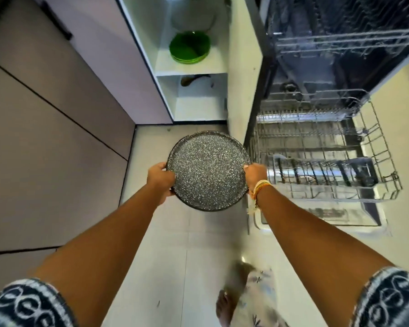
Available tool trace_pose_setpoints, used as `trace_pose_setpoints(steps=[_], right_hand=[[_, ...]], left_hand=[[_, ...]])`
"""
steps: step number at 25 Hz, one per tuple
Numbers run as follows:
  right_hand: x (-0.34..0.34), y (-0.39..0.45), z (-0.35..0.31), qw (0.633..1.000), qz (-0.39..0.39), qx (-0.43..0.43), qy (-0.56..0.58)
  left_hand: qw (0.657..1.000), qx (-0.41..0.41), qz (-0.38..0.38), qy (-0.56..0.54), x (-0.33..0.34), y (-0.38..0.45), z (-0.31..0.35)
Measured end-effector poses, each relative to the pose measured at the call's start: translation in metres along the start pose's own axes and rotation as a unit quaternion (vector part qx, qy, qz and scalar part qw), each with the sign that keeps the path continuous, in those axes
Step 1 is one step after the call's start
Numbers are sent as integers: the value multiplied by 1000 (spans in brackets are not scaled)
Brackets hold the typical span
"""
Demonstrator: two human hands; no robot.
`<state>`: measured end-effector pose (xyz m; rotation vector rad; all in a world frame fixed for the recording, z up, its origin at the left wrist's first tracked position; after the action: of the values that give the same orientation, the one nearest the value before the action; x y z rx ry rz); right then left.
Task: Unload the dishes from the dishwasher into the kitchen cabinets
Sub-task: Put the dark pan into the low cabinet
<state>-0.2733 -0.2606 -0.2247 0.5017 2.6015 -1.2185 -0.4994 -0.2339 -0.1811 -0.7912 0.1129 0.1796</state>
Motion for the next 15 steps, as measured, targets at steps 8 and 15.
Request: trace_pose_setpoints(steps=[8,15], right_hand=[[91,43,-134,995,41,-61,68],[140,132,-208,992,92,-48,70]], left_hand=[[997,13,33,-62,-52,92,99],[999,25,20,-44,-46,199,177]])
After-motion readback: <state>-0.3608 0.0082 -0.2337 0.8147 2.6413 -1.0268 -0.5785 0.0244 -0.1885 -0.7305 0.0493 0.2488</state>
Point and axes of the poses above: each hand's wrist, its own y-axis towards the middle knuckle, its own x-axis out of the palm, z = x × y, the point moved 2 cm from there along y, towards the middle knuckle, and after that the axes turned 5 degrees about -y, right-handed, at the moved point
